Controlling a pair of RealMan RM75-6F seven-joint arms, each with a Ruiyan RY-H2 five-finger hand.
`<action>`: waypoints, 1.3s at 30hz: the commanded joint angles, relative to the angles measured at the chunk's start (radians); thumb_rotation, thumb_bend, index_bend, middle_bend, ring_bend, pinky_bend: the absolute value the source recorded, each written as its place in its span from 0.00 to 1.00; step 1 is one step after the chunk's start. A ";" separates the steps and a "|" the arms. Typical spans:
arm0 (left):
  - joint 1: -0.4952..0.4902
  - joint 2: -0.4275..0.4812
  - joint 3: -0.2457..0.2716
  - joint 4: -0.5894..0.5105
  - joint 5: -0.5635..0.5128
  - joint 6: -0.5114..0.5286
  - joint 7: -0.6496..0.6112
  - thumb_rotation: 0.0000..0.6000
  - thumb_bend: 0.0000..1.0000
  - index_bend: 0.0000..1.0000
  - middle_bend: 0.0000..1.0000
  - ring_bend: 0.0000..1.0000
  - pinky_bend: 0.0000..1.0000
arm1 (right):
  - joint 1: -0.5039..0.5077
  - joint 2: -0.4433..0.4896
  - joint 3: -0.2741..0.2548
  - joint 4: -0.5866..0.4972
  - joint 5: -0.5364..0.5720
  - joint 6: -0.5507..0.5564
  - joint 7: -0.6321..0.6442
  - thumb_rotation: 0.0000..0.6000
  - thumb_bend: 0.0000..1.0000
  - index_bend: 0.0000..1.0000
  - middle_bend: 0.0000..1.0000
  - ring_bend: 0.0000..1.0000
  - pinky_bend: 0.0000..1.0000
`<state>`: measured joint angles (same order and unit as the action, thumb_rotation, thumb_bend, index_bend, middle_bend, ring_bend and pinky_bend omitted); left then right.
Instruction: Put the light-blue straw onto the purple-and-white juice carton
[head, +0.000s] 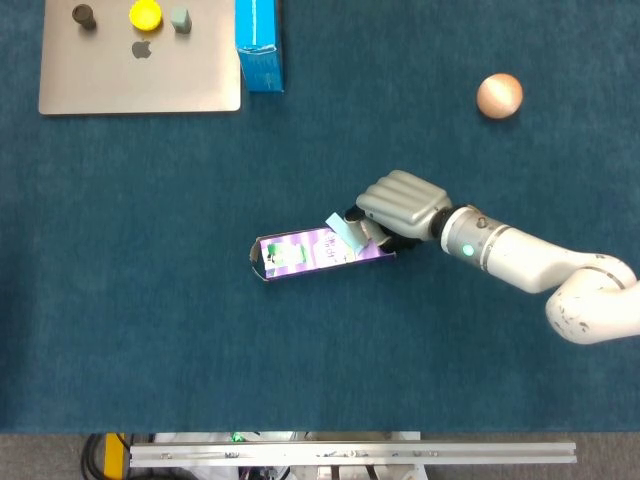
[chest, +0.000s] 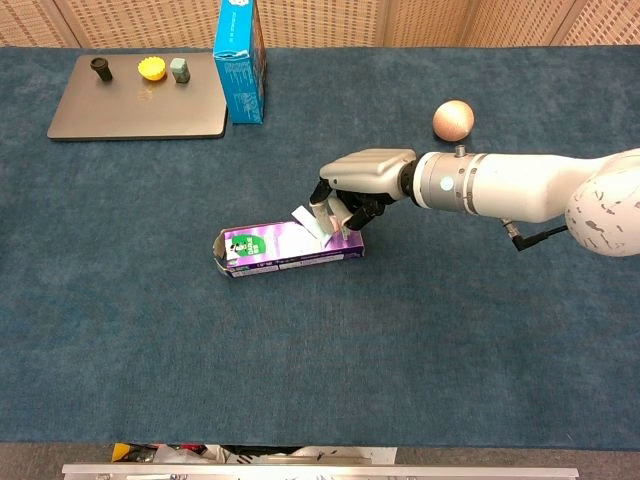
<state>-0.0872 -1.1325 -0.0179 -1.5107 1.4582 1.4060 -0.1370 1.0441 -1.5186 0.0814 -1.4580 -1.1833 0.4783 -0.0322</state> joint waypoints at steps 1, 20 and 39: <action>0.000 -0.001 0.000 0.001 0.000 -0.001 -0.001 1.00 0.22 0.15 0.20 0.23 0.26 | 0.002 -0.001 -0.007 -0.001 0.000 0.001 -0.010 0.96 1.00 0.54 1.00 1.00 1.00; 0.003 -0.006 0.000 0.012 0.000 0.001 -0.008 1.00 0.22 0.15 0.20 0.23 0.26 | 0.002 0.013 -0.032 -0.032 0.002 0.026 -0.059 0.96 1.00 0.54 1.00 1.00 1.00; 0.007 -0.004 0.001 0.010 0.000 0.005 -0.009 1.00 0.22 0.15 0.20 0.23 0.26 | 0.025 -0.010 -0.011 -0.019 0.011 0.027 -0.072 0.96 1.00 0.54 1.00 1.00 1.00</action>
<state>-0.0797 -1.1368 -0.0167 -1.5008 1.4585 1.4114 -0.1463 1.0672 -1.5267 0.0723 -1.4783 -1.1748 0.5078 -0.1004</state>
